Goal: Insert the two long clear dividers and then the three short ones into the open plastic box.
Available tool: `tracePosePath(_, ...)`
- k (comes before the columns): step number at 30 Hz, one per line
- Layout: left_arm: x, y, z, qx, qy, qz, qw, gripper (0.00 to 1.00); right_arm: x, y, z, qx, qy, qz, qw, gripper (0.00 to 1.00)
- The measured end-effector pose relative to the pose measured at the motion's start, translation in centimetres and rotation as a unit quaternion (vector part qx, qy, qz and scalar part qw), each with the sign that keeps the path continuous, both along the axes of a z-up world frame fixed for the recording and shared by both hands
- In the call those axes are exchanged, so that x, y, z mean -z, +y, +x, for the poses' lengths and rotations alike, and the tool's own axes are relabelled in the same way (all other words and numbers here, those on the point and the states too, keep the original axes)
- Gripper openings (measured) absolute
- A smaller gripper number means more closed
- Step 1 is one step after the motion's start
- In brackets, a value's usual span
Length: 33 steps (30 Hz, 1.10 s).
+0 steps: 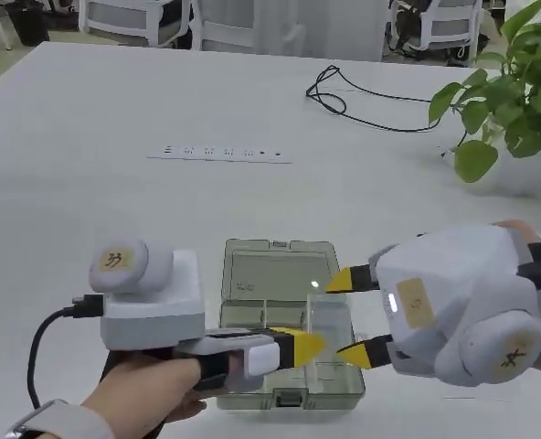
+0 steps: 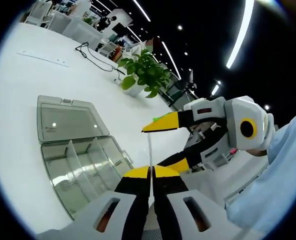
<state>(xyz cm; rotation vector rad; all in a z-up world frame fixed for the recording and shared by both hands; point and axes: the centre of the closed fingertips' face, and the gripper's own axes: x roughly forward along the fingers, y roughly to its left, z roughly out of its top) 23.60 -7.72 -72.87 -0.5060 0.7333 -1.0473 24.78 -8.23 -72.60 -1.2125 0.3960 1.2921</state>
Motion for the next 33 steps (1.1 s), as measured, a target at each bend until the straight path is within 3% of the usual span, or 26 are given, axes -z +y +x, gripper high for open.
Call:
tracePosePath(3,-0.1,0.0,-0.3,0.011,-0.011,0.006,0.9999,0.0,-0.4,0.4,-0.2,0.02,0.031,0.031,0.9988,0.4)
tracePosePath(7,0.0,0.3,-0.6,0.023,-0.028,0.014,0.9993,0.0,-1.7,0.8,-0.1,0.038,0.079,0.066,0.9939,0.39)
tracePosePath(10,0.2,0.4,-1.0,0.05,-0.059,0.029,0.9966,0.0,-2.4,0.7,0.0,0.052,0.12,0.084,0.9878,0.37)
tracePosePath(13,0.3,0.4,-1.3,0.067,-0.083,0.036,0.9937,0.0,-2.9,0.6,-0.4,0.055,0.178,0.093,0.9782,0.32)
tracePosePath(14,0.0,0.3,-1.5,0.078,-0.103,0.034,0.9911,0.0,-3.1,0.7,-0.6,0.06,0.201,0.1,0.9726,0.3)
tracePosePath(15,0.0,0.3,-1.5,0.079,-0.108,0.037,0.9903,0.0,-3.2,0.7,-0.6,0.061,0.209,0.101,0.9708,0.28)
tracePosePath(17,-0.1,0.4,-1.7,0.094,-0.136,0.04,0.9855,0.0,-3.1,0.7,-0.8,0.062,0.235,0.093,0.9654,0.26)
tracePosePath(18,-0.1,0.4,-1.8,0.097,-0.142,0.041,0.9843,0.0,-3.2,0.8,-0.6,0.058,0.239,0.096,0.9646,0.25)
tracePosePath(21,0.0,0.6,-1.8,0.108,-0.172,0.052,0.9778,0.0,-3.3,0.9,-0.7,0.06,0.271,0.091,0.9564,0.2)
tracePosePath(23,-0.1,0.7,-1.9,0.114,-0.186,0.051,0.9745,0.0,-3.2,0.8,-1.2,0.054,0.288,0.076,0.953,0.18)
tracePosePath(26,-0.2,0.9,-2.0,0.118,-0.205,0.051,0.9703,0.0,-2.9,0.5,-1.7,0.039,0.29,0.046,0.9552,0.16)
tracePosePath(30,-0.4,0.9,-2.0,0.122,-0.23,0.05,0.9641,0.0,-2.8,0.7,-2.0,0.032,0.299,0.027,0.9532,0.13)
tracePosePath(33,-0.7,1.0,-2.0,0.122,-0.239,0.047,0.9622,0.0,-2.8,1.0,-2.2,0.024,0.31,0.019,0.9504,0.11)
